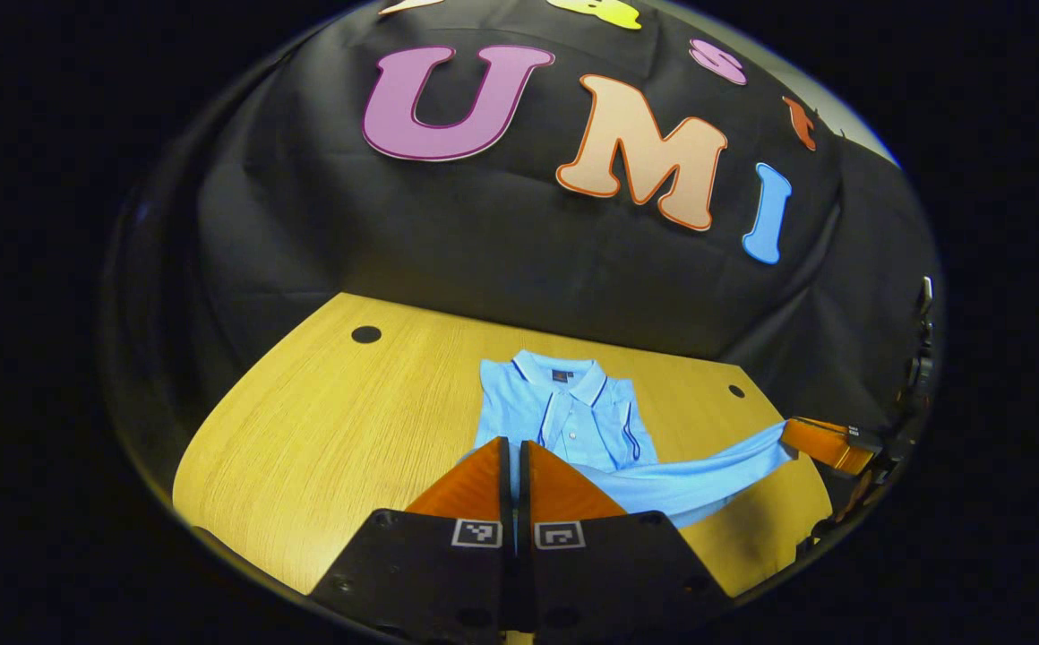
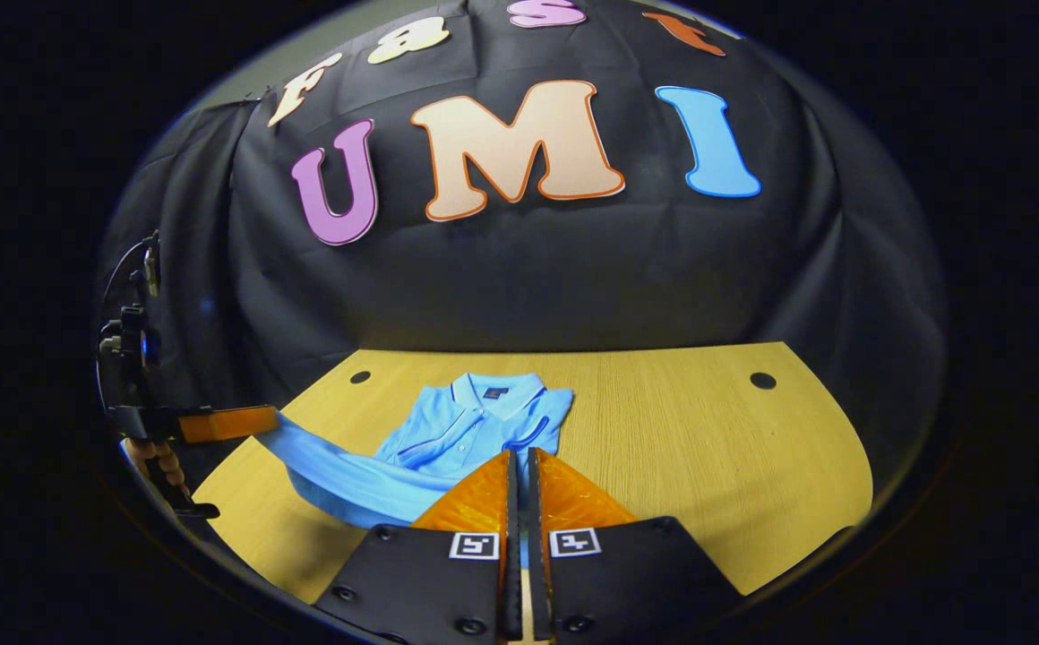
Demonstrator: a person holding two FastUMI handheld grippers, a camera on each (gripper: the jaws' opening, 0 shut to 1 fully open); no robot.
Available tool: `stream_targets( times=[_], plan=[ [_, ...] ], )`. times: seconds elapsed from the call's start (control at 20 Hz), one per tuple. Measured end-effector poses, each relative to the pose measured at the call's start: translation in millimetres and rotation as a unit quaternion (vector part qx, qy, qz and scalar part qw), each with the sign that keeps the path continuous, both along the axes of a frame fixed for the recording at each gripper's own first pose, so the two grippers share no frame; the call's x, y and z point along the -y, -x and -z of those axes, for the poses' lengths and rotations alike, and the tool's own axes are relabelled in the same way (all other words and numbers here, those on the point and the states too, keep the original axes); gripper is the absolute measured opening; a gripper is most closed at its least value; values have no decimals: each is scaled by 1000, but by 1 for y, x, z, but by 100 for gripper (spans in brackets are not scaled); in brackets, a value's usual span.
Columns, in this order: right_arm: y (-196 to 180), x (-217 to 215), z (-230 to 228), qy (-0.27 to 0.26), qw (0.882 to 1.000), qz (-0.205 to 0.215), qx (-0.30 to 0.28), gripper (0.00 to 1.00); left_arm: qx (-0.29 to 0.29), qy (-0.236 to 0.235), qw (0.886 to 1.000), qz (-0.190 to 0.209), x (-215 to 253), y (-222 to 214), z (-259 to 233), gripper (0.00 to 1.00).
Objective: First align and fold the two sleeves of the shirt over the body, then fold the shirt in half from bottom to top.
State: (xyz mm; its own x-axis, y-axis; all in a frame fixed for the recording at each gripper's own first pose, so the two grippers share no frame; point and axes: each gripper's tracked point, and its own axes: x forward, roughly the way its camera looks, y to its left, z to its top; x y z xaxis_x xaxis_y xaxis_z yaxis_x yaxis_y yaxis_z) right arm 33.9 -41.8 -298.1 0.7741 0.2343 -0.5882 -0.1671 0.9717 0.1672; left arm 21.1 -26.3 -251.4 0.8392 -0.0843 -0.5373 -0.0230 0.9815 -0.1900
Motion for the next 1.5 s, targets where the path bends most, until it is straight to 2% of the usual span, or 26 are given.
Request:
stream_targets(
  times=[0.2, 0.35, 0.55, 0.75, 0.95, 1.05, 1.1, 1.25, 1.35, 1.5],
  plan=[
    [-51, -7, 10, 10, 1000, -12, 15, 6, 5, -7, 1000, 4, -1, -50, 1, 0],
    [-87, -13, 24, 6, 1000, -13, 18, 6, 12, -8, 1000, -8, -11, -89, 4, 0],
    [-127, -25, 58, 5, 1000, -15, 14, 6, 8, -32, 999, -17, -29, -140, 20, 0],
    [-162, -23, 100, 10, 1000, -5, -2, 6, -15, -44, 998, -31, -40, -179, 54, 0],
    [-187, -7, 138, 29, 999, 23, -20, 6, -18, -76, 997, -13, -34, -207, 82, 0],
    [-189, 4, 148, 49, 998, 38, -26, 6, -14, -90, 995, -30, -37, -215, 85, 0],
    [-188, 8, 145, 57, 998, 37, -18, 30, -9, -84, 996, -39, -36, -213, 79, 1],
    [-181, 13, 104, 75, 996, 27, 31, 100, 18, -73, 995, -68, -39, -206, 51, 100],
    [-172, 8, 71, 68, 995, 28, 62, 100, 45, -71, 993, -83, -44, -195, 21, 94],
    [-144, 1, 10, 63, 990, 32, 118, 100, 87, -83, 990, -80, -45, -164, -28, 96]
  ],
)
